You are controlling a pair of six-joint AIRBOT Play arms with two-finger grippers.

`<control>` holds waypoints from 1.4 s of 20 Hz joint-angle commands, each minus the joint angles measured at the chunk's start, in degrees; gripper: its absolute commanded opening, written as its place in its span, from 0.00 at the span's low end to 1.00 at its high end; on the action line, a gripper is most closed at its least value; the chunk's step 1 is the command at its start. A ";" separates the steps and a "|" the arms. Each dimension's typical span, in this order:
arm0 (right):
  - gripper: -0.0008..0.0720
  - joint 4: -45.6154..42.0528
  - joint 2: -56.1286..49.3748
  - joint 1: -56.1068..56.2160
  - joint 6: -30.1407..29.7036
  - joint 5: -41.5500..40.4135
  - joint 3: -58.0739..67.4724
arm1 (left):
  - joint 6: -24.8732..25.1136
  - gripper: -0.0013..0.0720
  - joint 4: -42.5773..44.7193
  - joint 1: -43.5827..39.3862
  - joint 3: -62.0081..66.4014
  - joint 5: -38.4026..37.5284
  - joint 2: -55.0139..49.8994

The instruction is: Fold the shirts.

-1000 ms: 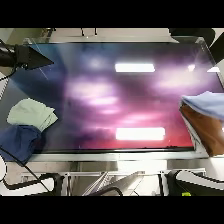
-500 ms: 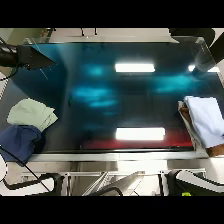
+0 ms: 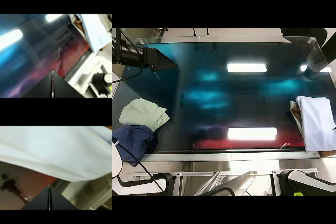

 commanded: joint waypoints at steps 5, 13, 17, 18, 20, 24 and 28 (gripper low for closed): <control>0.03 23.21 6.16 16.94 -9.01 -11.32 3.32 | 0.07 0.05 6.80 7.32 -5.25 2.73 7.85; 0.03 23.02 28.09 48.63 -13.35 -27.17 -30.27 | 5.01 0.05 9.01 7.89 -64.08 12.02 42.14; 0.03 23.02 32.85 50.82 -14.53 -28.81 -39.43 | 4.90 0.05 8.90 7.89 -80.19 11.87 52.00; 0.03 23.04 32.83 50.82 -14.86 -28.76 -39.52 | 4.85 0.05 8.90 7.89 -82.01 11.96 53.53; 0.04 24.04 32.83 50.82 -14.80 -26.77 -39.52 | 4.87 0.05 8.92 7.89 -83.65 12.13 55.84; 0.04 24.52 32.81 50.82 -14.86 -24.28 -39.52 | 4.85 0.05 8.92 7.89 -84.00 12.81 59.47; 0.04 24.52 32.81 50.82 -14.84 -24.28 -39.52 | 4.61 0.05 8.94 7.89 -84.00 13.31 62.18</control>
